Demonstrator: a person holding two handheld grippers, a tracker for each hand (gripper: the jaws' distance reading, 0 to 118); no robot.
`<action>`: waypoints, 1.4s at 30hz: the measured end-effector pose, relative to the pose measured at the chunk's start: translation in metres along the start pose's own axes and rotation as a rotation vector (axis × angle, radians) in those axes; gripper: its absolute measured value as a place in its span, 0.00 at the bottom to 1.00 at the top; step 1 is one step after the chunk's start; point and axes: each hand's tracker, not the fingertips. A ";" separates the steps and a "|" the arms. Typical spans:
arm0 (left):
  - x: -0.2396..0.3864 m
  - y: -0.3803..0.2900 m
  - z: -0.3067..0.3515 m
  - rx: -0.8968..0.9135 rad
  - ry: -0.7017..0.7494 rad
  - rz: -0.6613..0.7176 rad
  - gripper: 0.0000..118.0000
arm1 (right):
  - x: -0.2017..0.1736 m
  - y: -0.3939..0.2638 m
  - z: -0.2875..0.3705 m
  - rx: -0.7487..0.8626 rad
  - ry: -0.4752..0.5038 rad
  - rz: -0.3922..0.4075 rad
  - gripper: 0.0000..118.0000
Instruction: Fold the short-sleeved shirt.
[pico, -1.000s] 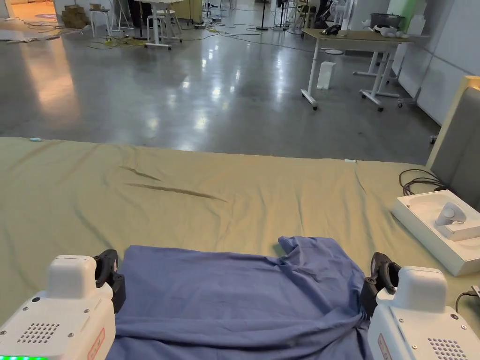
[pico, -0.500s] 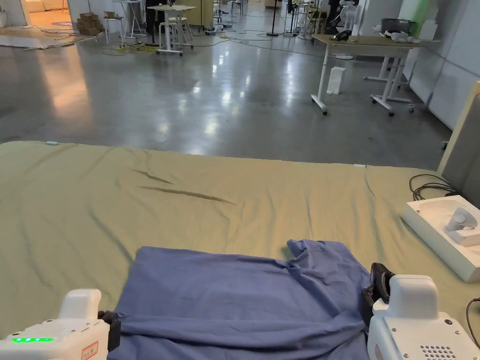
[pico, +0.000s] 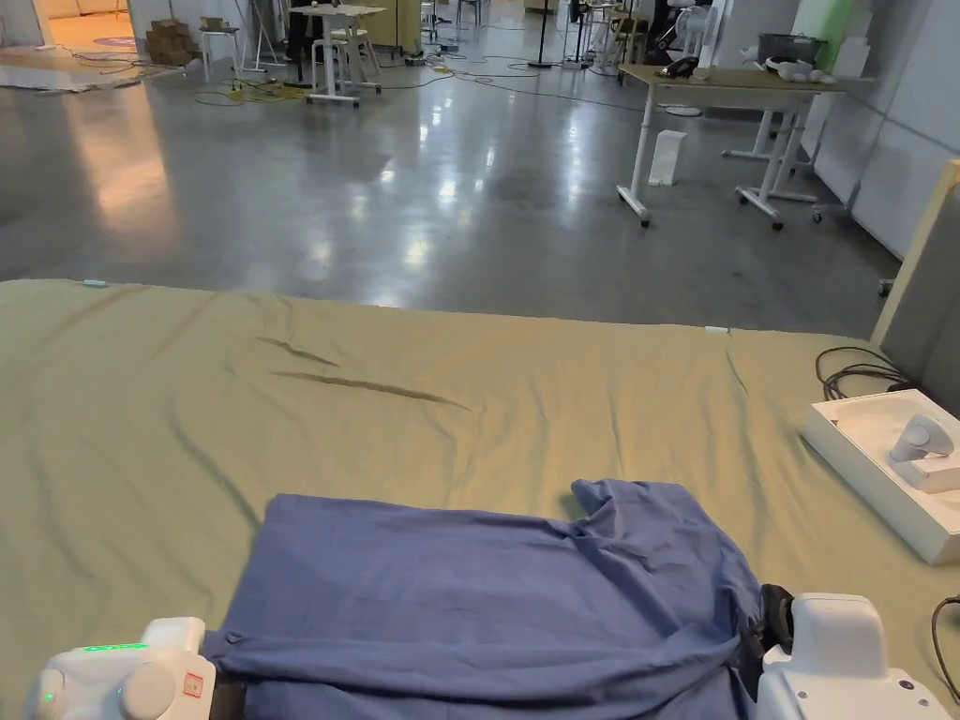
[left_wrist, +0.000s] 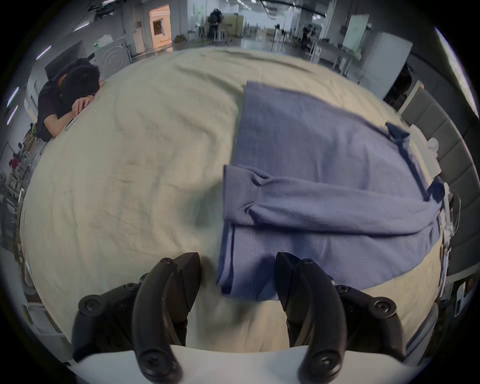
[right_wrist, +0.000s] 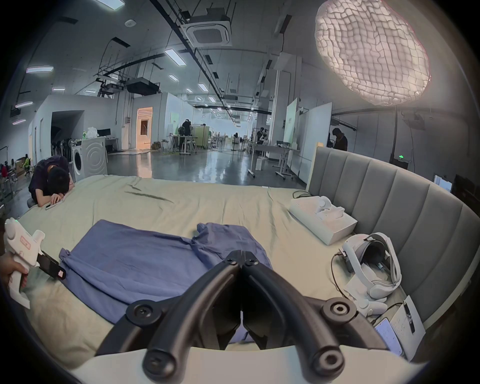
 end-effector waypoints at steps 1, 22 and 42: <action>0.003 0.001 0.006 0.034 0.002 -0.005 0.54 | 0.001 -0.002 -0.001 -0.011 -0.003 0.000 0.00; 0.012 -0.015 0.054 0.182 -0.017 -0.070 0.04 | 0.063 -0.074 -0.100 -0.588 0.095 -0.047 0.58; 0.018 -0.009 0.101 0.222 -0.083 -0.007 0.04 | 0.066 -0.063 -0.099 -0.661 0.079 -0.035 0.03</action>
